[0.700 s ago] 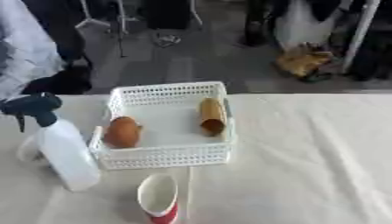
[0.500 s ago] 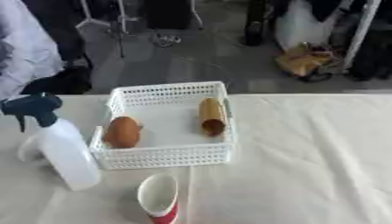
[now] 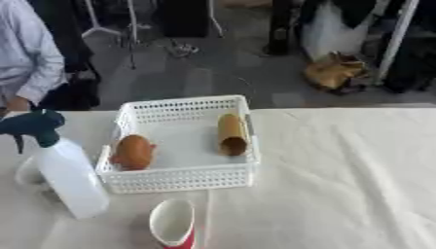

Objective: Pick up objects on the table and place them in the box.

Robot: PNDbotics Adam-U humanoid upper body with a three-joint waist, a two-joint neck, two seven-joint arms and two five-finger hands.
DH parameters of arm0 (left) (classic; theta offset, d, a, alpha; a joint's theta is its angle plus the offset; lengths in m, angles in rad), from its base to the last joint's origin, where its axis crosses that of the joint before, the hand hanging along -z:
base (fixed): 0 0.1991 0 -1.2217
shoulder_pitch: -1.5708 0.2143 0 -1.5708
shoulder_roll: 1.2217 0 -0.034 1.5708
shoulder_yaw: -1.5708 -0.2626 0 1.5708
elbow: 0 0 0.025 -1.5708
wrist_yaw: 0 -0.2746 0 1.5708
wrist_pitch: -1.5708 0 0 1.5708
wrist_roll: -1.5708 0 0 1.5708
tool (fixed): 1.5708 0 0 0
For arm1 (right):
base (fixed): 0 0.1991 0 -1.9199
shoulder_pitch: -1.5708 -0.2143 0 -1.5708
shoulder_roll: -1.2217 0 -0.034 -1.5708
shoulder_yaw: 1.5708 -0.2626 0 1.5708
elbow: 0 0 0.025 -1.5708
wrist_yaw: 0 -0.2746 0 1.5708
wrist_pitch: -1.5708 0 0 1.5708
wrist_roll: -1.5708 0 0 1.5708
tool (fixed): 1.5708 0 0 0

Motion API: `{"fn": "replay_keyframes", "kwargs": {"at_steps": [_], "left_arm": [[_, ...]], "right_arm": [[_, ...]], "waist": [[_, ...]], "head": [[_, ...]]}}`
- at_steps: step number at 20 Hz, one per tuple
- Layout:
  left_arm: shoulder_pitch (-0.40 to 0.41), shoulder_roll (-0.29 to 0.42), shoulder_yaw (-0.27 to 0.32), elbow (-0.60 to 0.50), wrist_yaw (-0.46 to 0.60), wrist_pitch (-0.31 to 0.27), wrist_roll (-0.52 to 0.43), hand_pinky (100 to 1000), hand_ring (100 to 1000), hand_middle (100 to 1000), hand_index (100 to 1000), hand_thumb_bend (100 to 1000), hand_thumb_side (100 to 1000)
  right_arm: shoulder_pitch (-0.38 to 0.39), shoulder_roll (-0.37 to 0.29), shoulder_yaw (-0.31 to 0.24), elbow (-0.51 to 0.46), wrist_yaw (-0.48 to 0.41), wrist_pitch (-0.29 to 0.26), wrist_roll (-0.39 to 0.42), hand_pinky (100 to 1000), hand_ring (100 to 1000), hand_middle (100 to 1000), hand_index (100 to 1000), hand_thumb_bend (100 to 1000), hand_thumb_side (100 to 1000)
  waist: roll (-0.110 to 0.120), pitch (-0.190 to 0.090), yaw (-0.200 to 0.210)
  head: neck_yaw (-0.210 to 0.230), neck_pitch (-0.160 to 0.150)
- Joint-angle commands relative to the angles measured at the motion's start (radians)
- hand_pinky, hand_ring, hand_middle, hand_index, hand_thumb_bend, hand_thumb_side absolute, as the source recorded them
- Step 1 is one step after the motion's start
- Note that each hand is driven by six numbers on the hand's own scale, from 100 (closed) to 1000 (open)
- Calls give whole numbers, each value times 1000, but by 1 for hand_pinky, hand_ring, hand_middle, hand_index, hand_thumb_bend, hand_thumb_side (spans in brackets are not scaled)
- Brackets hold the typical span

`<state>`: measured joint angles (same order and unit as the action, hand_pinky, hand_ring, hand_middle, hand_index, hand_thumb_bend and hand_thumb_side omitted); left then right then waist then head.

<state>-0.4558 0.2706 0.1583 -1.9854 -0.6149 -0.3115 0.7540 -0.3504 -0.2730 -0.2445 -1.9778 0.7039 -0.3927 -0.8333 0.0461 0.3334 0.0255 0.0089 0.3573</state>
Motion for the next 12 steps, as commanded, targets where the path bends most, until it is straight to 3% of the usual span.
{"fn": "replay_keyframes", "kwargs": {"at_steps": [1,2,3,5,8,12], "left_arm": [[-25,124,19,-15,-39,73,-42,913,935,910,968,256,1000],[-29,140,21,-15,-46,92,-55,913,935,910,968,256,1000],[-21,193,19,-13,-68,126,-89,921,943,892,957,390,1000],[-14,324,28,-14,-101,244,-205,931,951,897,950,390,1000],[4,441,36,-13,-130,366,-355,977,996,953,990,388,1000],[34,533,38,7,-159,450,-570,1000,1000,978,1000,395,1000]], "right_arm": [[0,-35,-9,-22,10,-61,-72,712,835,743,853,100,1000],[2,-36,-9,-22,10,-60,-73,712,835,743,853,100,1000],[7,-41,-11,-22,12,-57,-73,711,834,740,850,100,1000],[15,-48,-14,-22,13,-48,-73,711,834,740,849,100,1000],[19,-52,-15,-22,14,-41,-74,711,834,739,848,100,1000],[21,-52,-15,-22,13,-34,-74,711,834,736,844,100,1000]], "waist": [[1,-29,3],[1,-30,4],[9,-35,10],[17,-43,16],[25,-48,20],[28,-49,16]], "head": [[-5,6],[-5,8],[3,13],[19,18],[39,17],[66,18]]}}
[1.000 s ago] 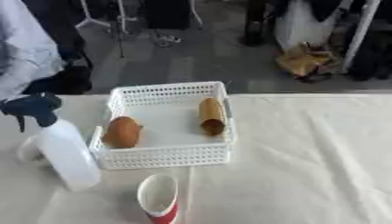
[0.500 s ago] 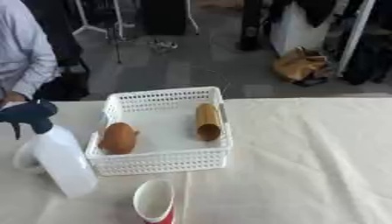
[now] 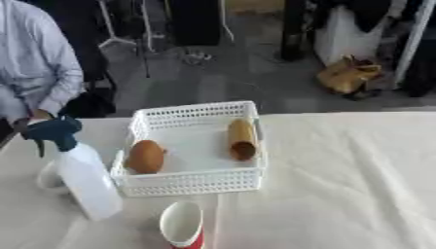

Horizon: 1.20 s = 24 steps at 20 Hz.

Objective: Pick up objects on the table and place them in the box.

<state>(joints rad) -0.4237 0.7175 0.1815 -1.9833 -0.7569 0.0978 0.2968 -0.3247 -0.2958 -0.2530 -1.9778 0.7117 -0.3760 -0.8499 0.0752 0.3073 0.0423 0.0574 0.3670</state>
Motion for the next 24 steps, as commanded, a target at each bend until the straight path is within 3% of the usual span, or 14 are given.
{"fn": "replay_keyframes", "kwargs": {"at_steps": [1,6,17,19,21,24], "left_arm": [[4,100,17,15,-17,45,-155,1000,1000,992,1000,398,1000],[-10,165,12,75,6,10,-318,1000,1000,1000,1000,429,1000],[-120,255,-70,154,27,-84,-481,992,1000,970,998,451,1000],[-143,261,-95,165,34,-105,-516,1000,1000,1000,1000,510,998],[-171,253,-114,185,73,-121,-566,1000,1000,1000,1000,581,946],[-191,231,-144,232,287,-159,-702,1000,1000,1000,1000,663,893]], "right_arm": [[-4,-29,-7,-22,5,-49,-57,711,834,735,842,100,1000],[1,-25,-12,-22,3,-38,-57,710,835,732,838,100,1000],[13,-19,-7,-22,-3,-21,-57,708,835,722,817,100,1000],[15,-17,-4,-22,-6,-19,-57,707,835,717,813,100,1000],[17,-14,-1,-22,-8,-16,-57,706,835,715,809,100,1000],[19,-13,4,-22,-13,-14,-57,706,833,710,803,100,1000]], "waist": [[-1,-24,-2],[1,-27,-1],[-2,-31,-1],[-2,-32,-5],[-1,-33,-7],[-1,-33,-11]], "head": [[26,11],[70,20],[53,13],[45,12],[45,13],[45,16]]}}
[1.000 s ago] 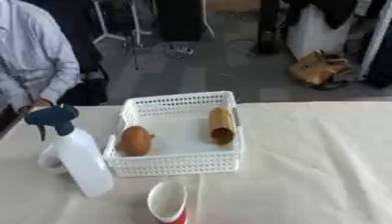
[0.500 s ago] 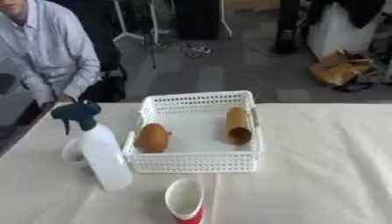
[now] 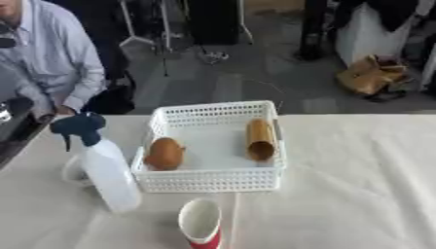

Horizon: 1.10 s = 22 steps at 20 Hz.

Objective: Pick up objects on the table and place them in the box.

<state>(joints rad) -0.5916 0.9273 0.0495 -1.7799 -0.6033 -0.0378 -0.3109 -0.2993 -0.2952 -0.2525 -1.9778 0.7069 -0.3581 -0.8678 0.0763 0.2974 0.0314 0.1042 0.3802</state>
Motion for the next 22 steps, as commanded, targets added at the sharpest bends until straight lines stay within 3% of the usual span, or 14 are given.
{"fn": "replay_keyframes", "kwargs": {"at_steps": [1,2,5,7,11,14,17,19,22], "left_arm": [[-31,21,-13,50,210,-29,-161,1000,1000,1000,1000,680,876],[-37,18,-23,78,294,-25,-244,1000,1000,1000,1000,705,800],[-82,24,-11,142,458,11,-455,1000,1000,1000,1000,709,762],[-102,27,1,157,488,29,-524,1000,1000,1000,1000,714,755],[-126,32,-2,165,436,57,-572,1000,1000,1000,1000,712,763],[-119,42,-2,165,404,43,-492,1000,1000,1000,1000,735,831],[-110,51,-9,180,309,18,-218,1000,1000,983,1000,746,874],[-109,47,-34,208,258,13,-102,1000,1000,984,1000,741,884],[-115,48,-58,239,214,9,-72,1000,1000,992,1000,734,882]], "right_arm": [[-6,-14,4,-22,-10,-31,-39,706,832,709,802,100,1000],[-5,-14,5,-22,-12,-31,-39,705,832,707,798,100,1000],[-2,-13,7,-22,-14,-29,-39,705,831,704,794,100,1000],[-1,-12,8,-22,-15,-28,-39,705,831,704,793,100,1000],[2,-12,13,-22,-20,-27,-34,704,829,695,784,100,1000],[4,-12,12,-22,-23,-25,-33,704,828,691,780,100,1000],[5,-11,15,-22,-29,-22,-30,703,828,688,778,100,1000],[4,-9,17,-22,-33,-23,-26,703,827,684,772,100,1000],[5,-10,18,-22,-38,-24,-26,703,827,681,762,100,1000]], "waist": [[-2,-23,-1],[-2,-24,-3],[1,-27,-2],[1,-28,-2],[4,-28,-7],[6,-27,-7],[7,-26,-8],[8,-26,-12],[7,-26,-15]], "head": [[-2,5],[-1,6],[-1,11],[-1,11],[0,12],[-3,13],[-2,14],[0,10],[1,9]]}}
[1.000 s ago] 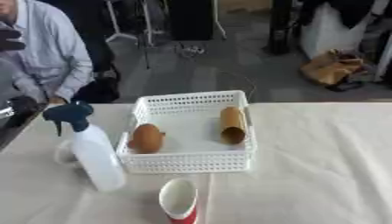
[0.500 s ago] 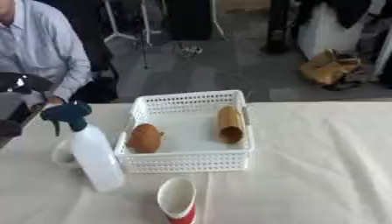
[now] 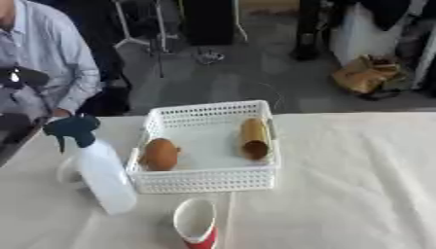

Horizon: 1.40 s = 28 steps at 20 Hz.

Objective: Pick up objects on the table and place them in the box.

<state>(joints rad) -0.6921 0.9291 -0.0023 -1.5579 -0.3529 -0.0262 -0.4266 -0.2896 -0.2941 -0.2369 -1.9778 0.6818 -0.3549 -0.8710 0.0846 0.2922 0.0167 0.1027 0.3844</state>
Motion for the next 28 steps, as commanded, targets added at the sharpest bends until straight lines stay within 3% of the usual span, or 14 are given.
{"fn": "replay_keyframes", "kwargs": {"at_steps": [1,8,12,16,28], "left_arm": [[-20,45,-7,28,-41,1,37,1000,1000,992,1000,734,882],[-58,44,-47,98,-4,20,-104,1000,1000,1000,1000,747,798],[-95,31,-72,174,11,34,-210,1000,1000,1000,1000,752,795],[-123,14,-93,229,-16,35,-219,1000,1000,1000,1000,751,766],[-169,-50,-125,327,-77,30,-184,1000,1000,1000,1000,753,793]], "right_arm": [[-4,-12,3,-22,-14,-27,-22,703,827,681,762,100,1000],[-6,-13,6,-22,-22,-29,-16,703,826,675,754,100,1000],[-5,-14,8,-22,-26,-30,-12,703,826,673,749,100,1000],[-6,-15,10,-22,-29,-30,-10,702,826,670,745,100,1000],[-7,-13,11,-22,-31,-29,-9,701,826,665,739,100,1000]], "waist": [[-1,-21,-1],[3,-20,-6],[7,-19,-13],[11,-17,-19],[14,-11,-34]], "head": [[2,7],[5,10],[8,10],[13,8],[24,3]]}}
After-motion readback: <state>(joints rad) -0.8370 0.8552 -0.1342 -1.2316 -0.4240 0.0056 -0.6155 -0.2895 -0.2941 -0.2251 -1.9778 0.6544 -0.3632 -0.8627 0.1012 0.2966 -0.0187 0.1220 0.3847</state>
